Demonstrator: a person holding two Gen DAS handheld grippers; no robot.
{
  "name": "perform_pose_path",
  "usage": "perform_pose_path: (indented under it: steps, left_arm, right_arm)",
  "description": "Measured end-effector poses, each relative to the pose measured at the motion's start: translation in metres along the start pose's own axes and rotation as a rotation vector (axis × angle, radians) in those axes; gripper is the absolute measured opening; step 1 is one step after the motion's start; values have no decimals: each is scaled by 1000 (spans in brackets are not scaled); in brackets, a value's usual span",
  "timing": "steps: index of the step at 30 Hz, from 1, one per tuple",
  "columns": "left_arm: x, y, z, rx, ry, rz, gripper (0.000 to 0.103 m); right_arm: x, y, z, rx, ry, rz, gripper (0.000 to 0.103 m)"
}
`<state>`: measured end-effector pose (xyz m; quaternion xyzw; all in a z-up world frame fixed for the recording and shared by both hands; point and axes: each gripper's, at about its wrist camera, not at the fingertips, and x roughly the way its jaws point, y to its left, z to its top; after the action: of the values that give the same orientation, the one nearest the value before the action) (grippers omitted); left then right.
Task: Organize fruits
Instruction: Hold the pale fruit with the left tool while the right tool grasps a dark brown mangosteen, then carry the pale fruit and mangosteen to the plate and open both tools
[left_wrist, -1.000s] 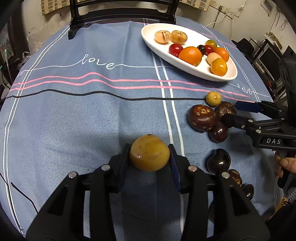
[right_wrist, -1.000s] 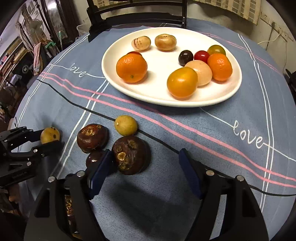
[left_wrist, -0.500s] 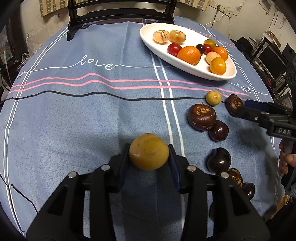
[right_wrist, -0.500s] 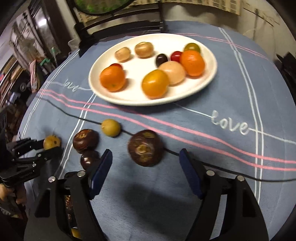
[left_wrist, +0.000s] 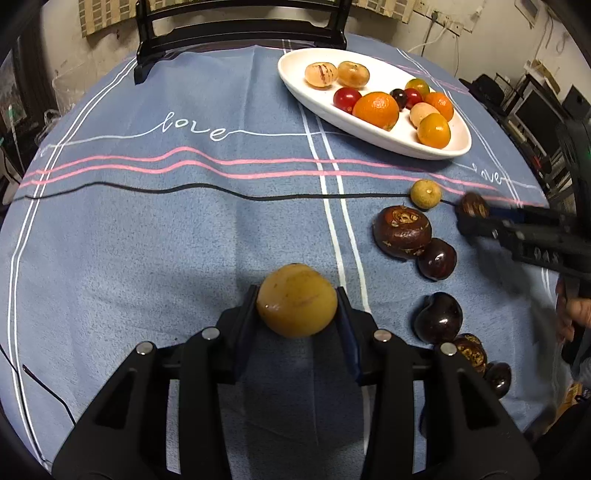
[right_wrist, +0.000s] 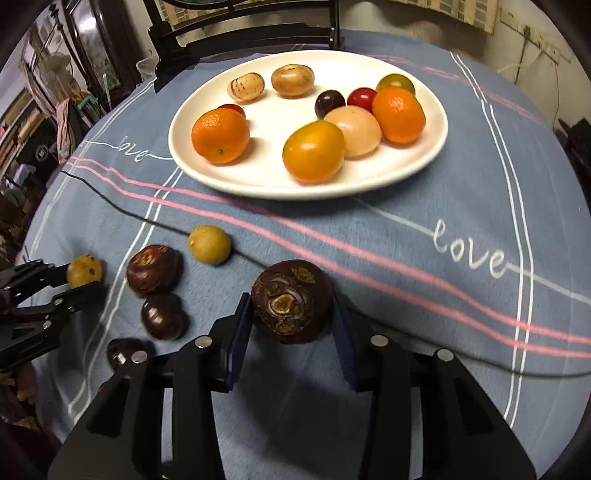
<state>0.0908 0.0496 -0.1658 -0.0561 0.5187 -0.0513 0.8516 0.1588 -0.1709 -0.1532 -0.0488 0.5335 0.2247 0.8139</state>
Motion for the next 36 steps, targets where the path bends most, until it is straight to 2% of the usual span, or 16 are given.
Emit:
perform_pose_path:
  steps: [6, 8, 21, 23, 27, 32, 36]
  left_arm:
    - [-9, 2, -12, -20, 15, -34, 40]
    - [-11, 2, -17, -20, 25, -49, 40]
    - [-19, -5, -2, -2, 4, -73, 40]
    - [-19, -10, 12, 16, -10, -76, 40]
    - [-19, -22, 63, 57, -64, -87, 40]
    - [-1, -40, 143, 82, -115, -108, 40]
    - [22, -66, 182, 139, -123, -128, 40]
  right_arm:
    - [-21, 13, -49, -25, 31, 45, 42]
    - [-28, 16, -60, -57, 29, 19, 42]
    - [-36, 0, -65, 3, 5, 18, 42]
    - [-35, -2, -58, 18, -3, 23, 42]
    - [-43, -14, -28, 49, -58, 41, 42]
    - [-49, -31, 47, 46, -171, 41, 42]
    - [-36, -45, 107, 40, -226, 25, 42]
